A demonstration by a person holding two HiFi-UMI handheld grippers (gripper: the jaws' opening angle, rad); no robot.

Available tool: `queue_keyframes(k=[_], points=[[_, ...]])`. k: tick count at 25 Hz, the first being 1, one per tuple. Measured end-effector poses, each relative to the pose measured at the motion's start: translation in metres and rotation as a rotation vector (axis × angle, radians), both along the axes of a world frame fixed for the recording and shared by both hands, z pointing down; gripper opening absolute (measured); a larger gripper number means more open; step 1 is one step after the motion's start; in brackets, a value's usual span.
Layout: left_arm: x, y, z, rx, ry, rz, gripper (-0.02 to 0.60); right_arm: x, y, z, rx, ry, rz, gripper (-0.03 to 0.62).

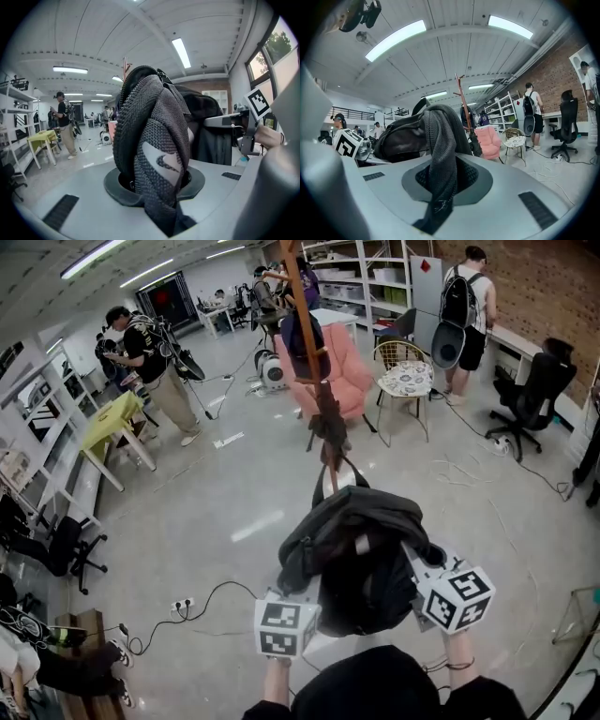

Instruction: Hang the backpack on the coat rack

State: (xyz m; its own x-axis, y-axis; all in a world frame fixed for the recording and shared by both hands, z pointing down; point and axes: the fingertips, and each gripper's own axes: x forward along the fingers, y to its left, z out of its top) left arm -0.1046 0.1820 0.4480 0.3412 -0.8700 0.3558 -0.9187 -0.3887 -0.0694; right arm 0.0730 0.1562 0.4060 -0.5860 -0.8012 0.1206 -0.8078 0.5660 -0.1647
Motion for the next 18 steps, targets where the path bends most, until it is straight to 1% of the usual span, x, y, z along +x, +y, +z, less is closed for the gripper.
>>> queue_keyframes(k=[4, 8, 12, 18], points=[[-0.010, -0.015, 0.004, -0.024, 0.011, 0.007, 0.114, -0.011, -0.016, 0.002, -0.023, 0.003, 0.009, 0.037], [-0.013, -0.046, 0.008, -0.035, 0.019, 0.007, 0.114, -0.015, -0.048, 0.005, -0.037, 0.004, 0.008, 0.037], [-0.016, -0.090, 0.013, -0.055, 0.012, 0.008, 0.114, -0.018, -0.094, 0.010, -0.049, -0.002, 0.007, 0.037], [-0.011, -0.165, 0.012, -0.050, 0.009, 0.001, 0.113, -0.012, -0.166, 0.012, -0.056, -0.025, 0.006, 0.037]])
